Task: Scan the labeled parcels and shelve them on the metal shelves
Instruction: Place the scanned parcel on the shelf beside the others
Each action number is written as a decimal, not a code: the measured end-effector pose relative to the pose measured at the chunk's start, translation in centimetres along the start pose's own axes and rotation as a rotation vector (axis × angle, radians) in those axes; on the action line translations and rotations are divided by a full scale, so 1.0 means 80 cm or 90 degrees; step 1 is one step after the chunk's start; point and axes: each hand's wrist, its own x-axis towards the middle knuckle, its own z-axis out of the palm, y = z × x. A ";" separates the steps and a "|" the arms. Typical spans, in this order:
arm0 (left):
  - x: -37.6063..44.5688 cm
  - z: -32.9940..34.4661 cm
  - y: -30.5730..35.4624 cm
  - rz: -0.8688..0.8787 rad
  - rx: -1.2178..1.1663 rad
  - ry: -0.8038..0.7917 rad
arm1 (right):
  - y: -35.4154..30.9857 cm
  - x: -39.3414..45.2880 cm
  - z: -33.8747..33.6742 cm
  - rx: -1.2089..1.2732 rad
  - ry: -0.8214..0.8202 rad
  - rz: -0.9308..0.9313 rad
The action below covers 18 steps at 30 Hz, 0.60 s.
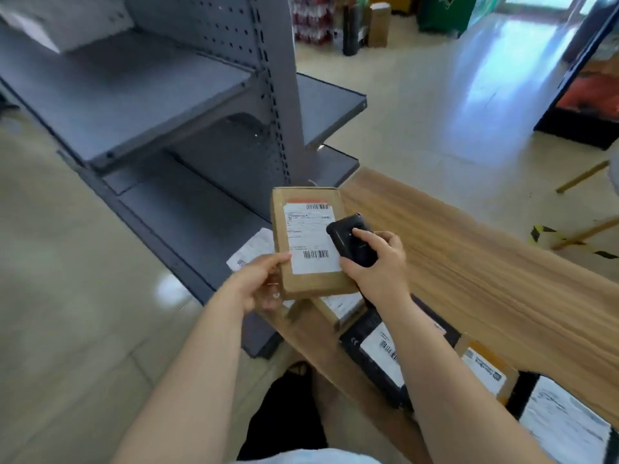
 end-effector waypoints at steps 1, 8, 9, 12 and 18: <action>-0.017 -0.014 -0.019 -0.011 -0.025 0.019 | -0.008 -0.011 0.010 -0.013 -0.034 -0.016; -0.132 -0.145 -0.129 -0.019 -0.254 0.176 | -0.097 -0.088 0.099 -0.118 -0.226 -0.233; -0.150 -0.163 -0.139 -0.014 -0.295 0.197 | -0.114 -0.096 0.115 -0.126 -0.240 -0.267; -0.201 -0.217 -0.162 0.016 -0.440 0.251 | -0.173 -0.126 0.160 -0.114 -0.298 -0.353; -0.282 -0.350 -0.152 0.133 -0.666 0.409 | -0.322 -0.190 0.235 -0.050 -0.385 -0.537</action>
